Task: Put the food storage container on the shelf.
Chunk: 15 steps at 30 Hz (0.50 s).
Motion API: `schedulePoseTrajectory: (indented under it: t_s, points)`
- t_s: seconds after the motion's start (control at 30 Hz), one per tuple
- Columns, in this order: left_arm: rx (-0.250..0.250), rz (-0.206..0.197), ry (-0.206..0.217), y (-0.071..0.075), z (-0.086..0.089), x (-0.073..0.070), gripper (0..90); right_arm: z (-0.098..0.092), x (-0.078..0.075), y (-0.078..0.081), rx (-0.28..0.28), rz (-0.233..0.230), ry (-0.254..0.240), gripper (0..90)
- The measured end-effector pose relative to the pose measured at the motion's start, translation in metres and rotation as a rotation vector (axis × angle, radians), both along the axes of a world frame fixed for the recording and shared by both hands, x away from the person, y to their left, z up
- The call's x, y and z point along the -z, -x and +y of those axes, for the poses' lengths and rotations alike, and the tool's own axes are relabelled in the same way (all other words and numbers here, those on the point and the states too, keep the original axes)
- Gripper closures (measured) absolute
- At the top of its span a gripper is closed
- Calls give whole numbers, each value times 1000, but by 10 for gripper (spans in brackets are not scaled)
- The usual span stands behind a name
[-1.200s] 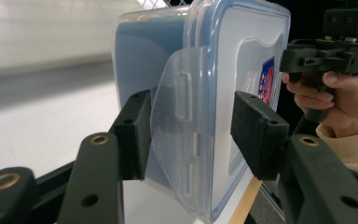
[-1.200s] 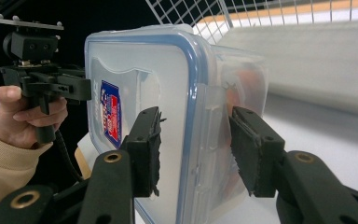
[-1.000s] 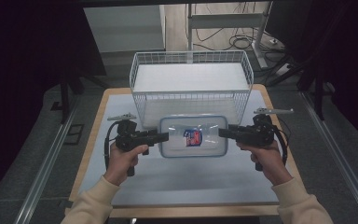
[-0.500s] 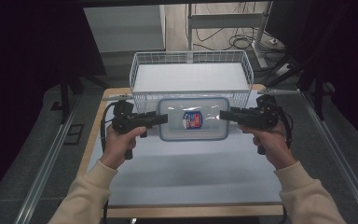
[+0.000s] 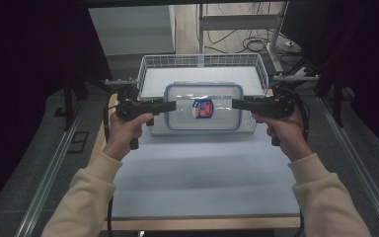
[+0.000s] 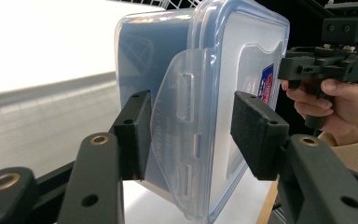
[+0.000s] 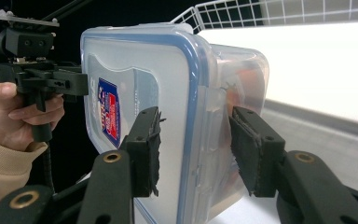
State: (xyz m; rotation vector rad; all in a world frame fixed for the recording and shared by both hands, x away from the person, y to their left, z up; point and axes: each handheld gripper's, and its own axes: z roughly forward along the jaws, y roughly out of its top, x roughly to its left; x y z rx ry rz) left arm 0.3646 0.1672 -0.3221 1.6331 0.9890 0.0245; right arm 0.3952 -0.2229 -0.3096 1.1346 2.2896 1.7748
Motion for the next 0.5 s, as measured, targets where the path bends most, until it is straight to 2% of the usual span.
schedulePoseTrajectory:
  t_s: [0.5]
  points:
    - [-15, -3, 17, -46, 9, -20, 494, 8, -22, -48, -4, 14, -1, 534]
